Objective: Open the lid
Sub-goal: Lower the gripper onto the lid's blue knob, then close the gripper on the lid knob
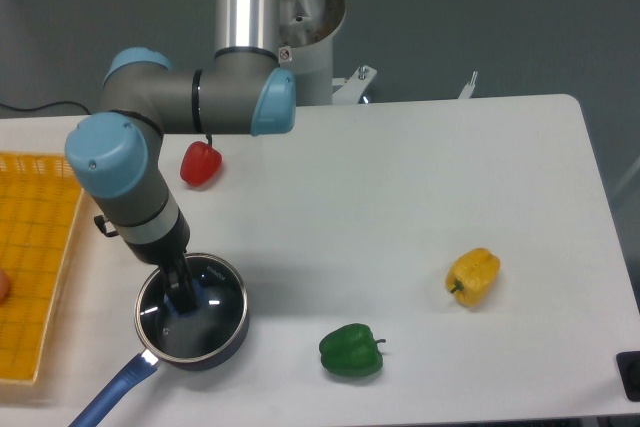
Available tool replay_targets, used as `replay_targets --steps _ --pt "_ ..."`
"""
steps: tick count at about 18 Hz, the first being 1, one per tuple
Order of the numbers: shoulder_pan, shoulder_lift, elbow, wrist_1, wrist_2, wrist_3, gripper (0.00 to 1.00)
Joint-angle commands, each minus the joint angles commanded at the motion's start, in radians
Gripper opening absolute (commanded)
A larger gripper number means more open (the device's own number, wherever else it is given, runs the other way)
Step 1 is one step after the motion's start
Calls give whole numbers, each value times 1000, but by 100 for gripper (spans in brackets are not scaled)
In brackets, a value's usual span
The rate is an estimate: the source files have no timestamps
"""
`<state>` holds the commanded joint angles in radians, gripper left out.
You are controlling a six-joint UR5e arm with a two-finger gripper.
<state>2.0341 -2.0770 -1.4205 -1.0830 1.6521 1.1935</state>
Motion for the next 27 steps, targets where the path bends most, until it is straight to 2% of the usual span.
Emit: replay_targets --steps 9,25,27 --pt "-3 -17 -3 5 -6 -94 100" --pt "-8 -48 -2 12 -25 -147 100" --pt "-8 -49 -2 12 -25 -152 97"
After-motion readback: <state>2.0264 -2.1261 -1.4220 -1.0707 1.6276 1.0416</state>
